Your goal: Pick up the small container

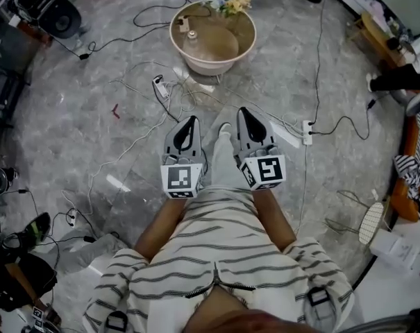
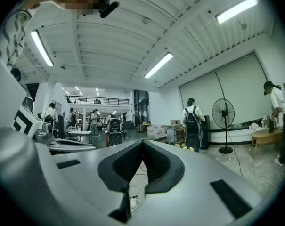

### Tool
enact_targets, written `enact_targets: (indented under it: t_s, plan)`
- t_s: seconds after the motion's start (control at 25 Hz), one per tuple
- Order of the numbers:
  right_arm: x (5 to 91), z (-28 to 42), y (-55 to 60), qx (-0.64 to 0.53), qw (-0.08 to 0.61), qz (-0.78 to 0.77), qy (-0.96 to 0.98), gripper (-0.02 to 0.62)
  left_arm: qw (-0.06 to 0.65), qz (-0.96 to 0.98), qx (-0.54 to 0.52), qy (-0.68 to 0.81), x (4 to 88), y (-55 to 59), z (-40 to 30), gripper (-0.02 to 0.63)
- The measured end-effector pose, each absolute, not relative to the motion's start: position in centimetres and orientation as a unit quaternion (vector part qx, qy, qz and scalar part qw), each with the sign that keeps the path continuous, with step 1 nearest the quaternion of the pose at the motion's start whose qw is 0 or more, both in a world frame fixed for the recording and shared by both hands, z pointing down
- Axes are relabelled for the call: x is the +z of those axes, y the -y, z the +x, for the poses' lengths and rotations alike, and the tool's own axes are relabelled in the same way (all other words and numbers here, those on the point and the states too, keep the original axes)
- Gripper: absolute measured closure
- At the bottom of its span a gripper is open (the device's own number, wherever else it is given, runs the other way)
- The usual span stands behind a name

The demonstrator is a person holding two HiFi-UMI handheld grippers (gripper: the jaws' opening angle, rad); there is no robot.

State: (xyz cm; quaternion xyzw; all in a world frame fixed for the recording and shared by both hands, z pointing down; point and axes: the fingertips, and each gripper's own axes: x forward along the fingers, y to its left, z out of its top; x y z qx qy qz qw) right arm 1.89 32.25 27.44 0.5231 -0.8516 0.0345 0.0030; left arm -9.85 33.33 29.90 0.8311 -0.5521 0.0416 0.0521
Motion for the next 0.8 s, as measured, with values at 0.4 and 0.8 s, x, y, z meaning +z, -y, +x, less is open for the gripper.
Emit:
enact_targets:
  t_s: [0.4, 0.8]
  plan:
    - [25.7, 2.2, -13.1, 0.033, -0.02, 0.475, 0.879, 0.584, 0.022, 0.806, 0.062, 0.588, 27.9, -15.8, -8.9, 0.604]
    - [26.3, 4.3, -1.3, 0.053, -0.021, 0.428, 0.902, 0.584, 0.026, 0.786, 0.077, 0.613, 28.7, -5.0, -5.7, 0.604]
